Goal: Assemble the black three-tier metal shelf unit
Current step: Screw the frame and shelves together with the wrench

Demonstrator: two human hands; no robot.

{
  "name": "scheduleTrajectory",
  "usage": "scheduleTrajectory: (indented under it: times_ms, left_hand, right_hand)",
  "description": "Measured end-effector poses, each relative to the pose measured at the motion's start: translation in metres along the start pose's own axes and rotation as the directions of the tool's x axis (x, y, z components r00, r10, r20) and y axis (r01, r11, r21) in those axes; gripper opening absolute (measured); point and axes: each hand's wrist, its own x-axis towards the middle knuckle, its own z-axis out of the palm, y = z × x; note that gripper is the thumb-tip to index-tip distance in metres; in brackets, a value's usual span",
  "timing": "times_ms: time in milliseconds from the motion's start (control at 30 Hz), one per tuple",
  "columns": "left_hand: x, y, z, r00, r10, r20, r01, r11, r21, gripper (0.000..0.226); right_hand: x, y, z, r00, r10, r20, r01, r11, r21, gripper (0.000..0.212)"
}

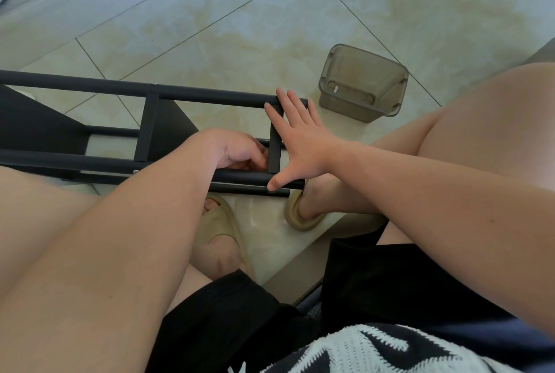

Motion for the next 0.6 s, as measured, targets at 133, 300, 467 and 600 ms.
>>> scheduleTrajectory:
  times_ms: [133, 300, 467, 600]
  left_hand:
    - [0.0009, -0.0007, 0.0001, 1.000, 0.001, 0.019, -0.001, 1.000, -0.015, 0.024]
    - [-0.0021, 0.0021, 0.0004, 0.998, -0.049, 0.038, 0.049, 0.999, -0.008, 0.019]
    - [0.0022, 0.0001, 0.0023, 1.000, -0.022, -0.006, 0.022, 0.999, -0.035, 0.019]
    - [0.0009, 0.0016, 0.0025, 1.000, 0.012, -0.027, -0.013, 0.999, -0.030, 0.022]
  right_hand:
    - [-0.0003, -0.0002, -0.0001, 1.000, -0.001, 0.003, 0.001, 1.000, -0.001, 0.152]
    - [-0.0005, 0.0000, 0.0000, 1.000, -0.002, -0.001, 0.002, 1.000, -0.002, 0.152]
    - [-0.0016, -0.0009, -0.0001, 1.000, -0.004, 0.000, 0.004, 1.000, -0.002, 0.151]
    - [-0.0002, -0.0001, -0.0002, 1.000, -0.003, -0.004, 0.003, 1.000, -0.001, 0.151]
